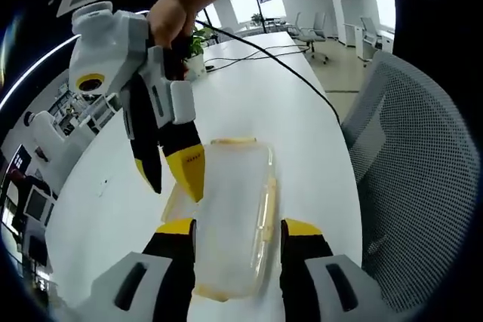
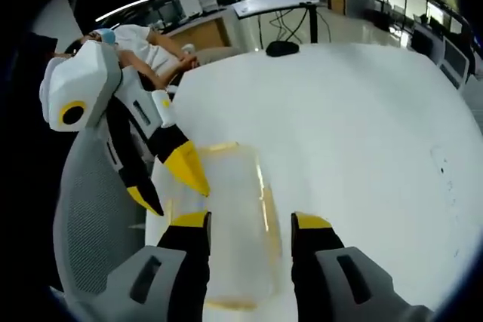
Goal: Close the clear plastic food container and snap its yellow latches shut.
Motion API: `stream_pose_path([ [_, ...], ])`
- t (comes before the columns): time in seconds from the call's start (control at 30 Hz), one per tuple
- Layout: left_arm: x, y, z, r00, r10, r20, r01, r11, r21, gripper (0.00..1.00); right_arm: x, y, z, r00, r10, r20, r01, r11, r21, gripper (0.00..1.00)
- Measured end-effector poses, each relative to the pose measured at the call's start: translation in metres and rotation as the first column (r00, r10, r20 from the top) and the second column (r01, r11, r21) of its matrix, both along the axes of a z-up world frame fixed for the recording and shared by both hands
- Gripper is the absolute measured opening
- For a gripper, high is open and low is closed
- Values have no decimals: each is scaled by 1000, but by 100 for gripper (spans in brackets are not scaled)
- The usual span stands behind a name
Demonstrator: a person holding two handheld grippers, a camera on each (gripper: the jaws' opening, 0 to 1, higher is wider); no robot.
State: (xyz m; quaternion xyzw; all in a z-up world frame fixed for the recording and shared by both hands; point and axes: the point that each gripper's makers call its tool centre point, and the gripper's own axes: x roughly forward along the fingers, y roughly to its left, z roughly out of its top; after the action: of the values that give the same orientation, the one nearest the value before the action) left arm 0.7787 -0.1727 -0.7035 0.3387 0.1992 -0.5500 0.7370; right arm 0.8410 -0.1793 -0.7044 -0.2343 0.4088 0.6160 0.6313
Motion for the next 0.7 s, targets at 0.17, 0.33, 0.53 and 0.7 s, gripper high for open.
stream_pose_path([
  [0.17,3,5,0,999,32,-18,-32,999,-11,42,0,-8,3,1000,-16,27,16,1000,8,40],
  [0.33,6,10,2,997,68,-40,-69,997,-31,44,-1,-19,6,998,-42,56,41,999,13,43],
  [0.53,9,18,4,990,123,-74,-127,990,-55,49,-2,-31,10,992,-90,89,88,996,29,46],
  [0.7,10,22,6,983,160,-89,-167,983,-76,51,-6,-42,11,986,-123,109,120,992,37,49],
])
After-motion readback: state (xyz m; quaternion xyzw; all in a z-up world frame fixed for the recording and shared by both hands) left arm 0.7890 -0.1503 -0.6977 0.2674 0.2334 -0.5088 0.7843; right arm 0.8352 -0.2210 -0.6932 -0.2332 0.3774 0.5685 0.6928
